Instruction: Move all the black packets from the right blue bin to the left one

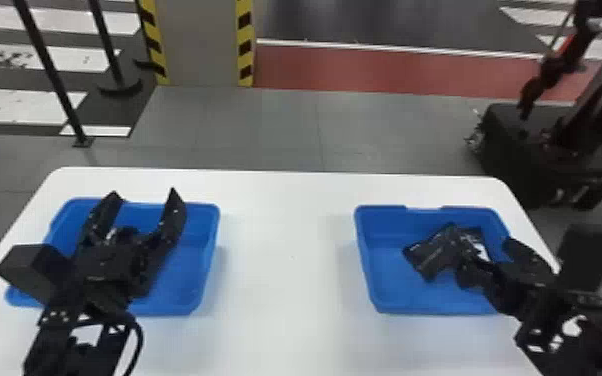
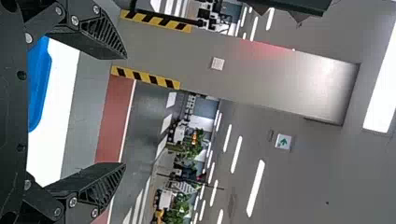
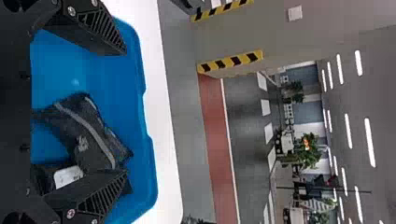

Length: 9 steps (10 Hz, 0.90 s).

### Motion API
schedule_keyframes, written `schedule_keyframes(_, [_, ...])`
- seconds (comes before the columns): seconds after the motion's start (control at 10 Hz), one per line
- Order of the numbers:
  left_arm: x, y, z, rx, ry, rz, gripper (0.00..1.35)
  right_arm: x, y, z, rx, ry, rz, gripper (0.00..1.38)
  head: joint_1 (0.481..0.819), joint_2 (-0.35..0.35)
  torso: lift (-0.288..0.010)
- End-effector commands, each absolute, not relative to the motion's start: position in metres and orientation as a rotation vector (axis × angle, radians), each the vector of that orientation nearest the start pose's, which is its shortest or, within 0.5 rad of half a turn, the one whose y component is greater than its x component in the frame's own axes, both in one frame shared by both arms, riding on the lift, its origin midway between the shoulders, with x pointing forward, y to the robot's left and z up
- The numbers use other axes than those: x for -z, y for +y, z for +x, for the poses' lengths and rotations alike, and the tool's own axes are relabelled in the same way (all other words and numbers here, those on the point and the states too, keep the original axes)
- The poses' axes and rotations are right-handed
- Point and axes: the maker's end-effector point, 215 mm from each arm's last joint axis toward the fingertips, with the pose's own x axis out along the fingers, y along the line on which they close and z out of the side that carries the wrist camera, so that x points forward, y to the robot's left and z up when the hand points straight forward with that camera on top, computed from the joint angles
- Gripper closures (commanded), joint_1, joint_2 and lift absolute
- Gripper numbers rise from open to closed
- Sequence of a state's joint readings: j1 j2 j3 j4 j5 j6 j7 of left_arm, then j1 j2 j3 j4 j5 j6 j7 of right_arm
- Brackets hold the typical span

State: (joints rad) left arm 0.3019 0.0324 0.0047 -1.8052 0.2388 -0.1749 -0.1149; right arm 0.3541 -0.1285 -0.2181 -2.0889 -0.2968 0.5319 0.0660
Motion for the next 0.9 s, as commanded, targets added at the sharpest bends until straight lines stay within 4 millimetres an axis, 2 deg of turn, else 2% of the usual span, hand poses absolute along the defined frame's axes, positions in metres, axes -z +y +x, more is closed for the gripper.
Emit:
schedule_keyframes(0.0, [0.323,0.221,0.5,0.101,-0.109,-0.202,0.22,0.406,-0.35,0.488,0.081,0.366,0.114,0.13,0.695,-0.106,-0.11])
schedule_keyframes(0.1, [0.322,0.219,0.502,0.108,-0.107,-0.202,0.22,0.426,-0.357,0.494,0.09,0.397,0.134,0.13,0.695,-0.132,-0.11])
schedule_keyframes(0.3, [0.325,0.215,0.501,0.114,-0.099,-0.219,0.22,0.452,-0.363,0.502,0.1,0.435,0.154,0.13,0.695,-0.152,-0.11])
schedule_keyframes(0.5, [0.324,0.214,0.502,0.111,-0.1,-0.218,0.22,0.46,-0.367,0.512,0.106,0.448,0.146,0.13,0.695,-0.161,-0.11])
schedule_keyframes(0.8, [0.325,0.214,0.502,0.113,-0.097,-0.212,0.22,0.465,-0.353,0.536,0.079,0.45,0.155,0.13,0.695,-0.161,-0.11])
